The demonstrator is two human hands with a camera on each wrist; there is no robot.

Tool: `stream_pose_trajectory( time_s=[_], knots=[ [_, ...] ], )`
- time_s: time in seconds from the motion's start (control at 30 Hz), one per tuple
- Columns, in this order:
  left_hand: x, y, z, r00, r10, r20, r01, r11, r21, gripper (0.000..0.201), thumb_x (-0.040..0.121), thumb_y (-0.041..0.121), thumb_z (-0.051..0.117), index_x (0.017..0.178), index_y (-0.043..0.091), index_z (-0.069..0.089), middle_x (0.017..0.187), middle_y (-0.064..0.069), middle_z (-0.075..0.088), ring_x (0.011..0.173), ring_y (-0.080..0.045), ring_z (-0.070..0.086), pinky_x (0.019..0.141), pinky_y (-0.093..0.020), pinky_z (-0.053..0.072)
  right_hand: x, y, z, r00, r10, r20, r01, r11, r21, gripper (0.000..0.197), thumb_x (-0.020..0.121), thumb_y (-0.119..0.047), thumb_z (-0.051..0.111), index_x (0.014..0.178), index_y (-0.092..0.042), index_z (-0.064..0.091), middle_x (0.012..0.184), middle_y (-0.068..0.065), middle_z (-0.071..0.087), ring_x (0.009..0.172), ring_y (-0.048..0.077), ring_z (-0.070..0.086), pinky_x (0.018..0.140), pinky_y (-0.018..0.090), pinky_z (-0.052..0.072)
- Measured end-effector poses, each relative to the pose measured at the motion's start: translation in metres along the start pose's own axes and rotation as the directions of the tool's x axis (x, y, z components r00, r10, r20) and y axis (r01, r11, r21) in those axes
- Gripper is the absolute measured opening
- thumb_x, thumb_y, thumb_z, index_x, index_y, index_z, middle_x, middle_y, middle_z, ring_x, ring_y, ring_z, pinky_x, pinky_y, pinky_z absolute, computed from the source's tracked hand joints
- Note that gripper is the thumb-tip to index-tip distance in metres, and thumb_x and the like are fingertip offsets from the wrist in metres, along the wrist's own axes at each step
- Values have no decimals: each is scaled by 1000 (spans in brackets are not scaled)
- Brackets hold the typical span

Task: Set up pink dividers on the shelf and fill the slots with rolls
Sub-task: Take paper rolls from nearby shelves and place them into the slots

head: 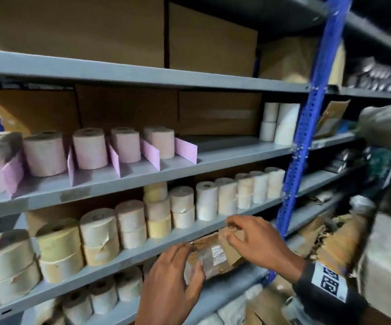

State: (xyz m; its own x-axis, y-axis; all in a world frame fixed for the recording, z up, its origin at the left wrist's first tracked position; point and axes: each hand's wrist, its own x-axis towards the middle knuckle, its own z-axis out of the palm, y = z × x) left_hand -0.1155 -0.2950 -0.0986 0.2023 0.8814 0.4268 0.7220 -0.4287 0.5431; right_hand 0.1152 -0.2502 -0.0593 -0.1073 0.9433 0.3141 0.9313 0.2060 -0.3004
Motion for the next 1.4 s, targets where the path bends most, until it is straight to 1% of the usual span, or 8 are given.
stream_pose_trajectory(
  time_s=[0.37,0.57,0.67,0.8,1.0,1.2,1.33,1.4],
  knots=[
    [140,123,115,985,172,21,-171,985,-38,30,95,60,52,120,47,63,120,32,60,110,8,54,89,-9,40,46,182,-88,980,112,-166,-99,991,88,52,80,-65,46,118,-35,63,107,-21,69,100,-3,63,86,26,54],
    [220,162,145,960,278,38,-275,960,-58,31,95,57,52,118,42,67,114,26,65,95,2,59,87,-18,46,100,238,-124,937,168,-307,-130,982,139,41,79,-59,55,109,-34,66,95,-21,69,95,5,67,87,33,54],
    [270,174,158,950,312,9,-310,948,-73,31,95,53,54,117,38,70,114,22,69,103,0,62,88,-24,50,137,263,-138,929,183,-321,-143,979,143,47,77,-60,55,114,-33,66,103,-18,70,101,7,66,93,34,53],
    [343,182,185,952,306,-23,-305,934,-184,26,95,46,60,111,32,74,107,20,73,93,0,67,88,-28,54,195,299,-155,917,178,-358,-151,983,100,59,73,-68,48,117,-32,64,107,-15,70,103,9,64,93,35,52],
    [453,180,243,965,241,-102,-261,910,-323,21,94,40,66,108,27,74,98,16,76,91,4,68,85,-24,54,299,358,-175,921,168,-351,-171,985,23,49,87,-50,63,129,-25,58,127,-3,65,117,17,59,99,34,47],
    [571,186,290,977,213,-24,-207,904,-374,37,91,47,65,122,27,68,109,6,74,102,-12,69,93,-33,55,390,403,-199,902,151,-403,-205,974,-95,55,89,-49,65,134,-19,56,139,2,56,131,20,49,108,33,38],
    [645,194,315,976,207,63,-162,892,-423,53,89,52,67,130,20,61,123,-1,69,113,-21,65,96,-34,53,437,420,-216,905,126,-405,-206,965,-160,54,90,-46,66,132,-13,57,135,7,57,130,24,49,105,32,36],
    [678,200,326,969,230,92,-171,890,-422,57,88,53,70,131,18,59,129,-2,67,117,-22,63,91,-27,49,460,425,-224,916,114,-385,-209,954,-216,40,91,-45,64,114,-13,60,120,8,59,121,27,53,95,33,40]
  ],
)
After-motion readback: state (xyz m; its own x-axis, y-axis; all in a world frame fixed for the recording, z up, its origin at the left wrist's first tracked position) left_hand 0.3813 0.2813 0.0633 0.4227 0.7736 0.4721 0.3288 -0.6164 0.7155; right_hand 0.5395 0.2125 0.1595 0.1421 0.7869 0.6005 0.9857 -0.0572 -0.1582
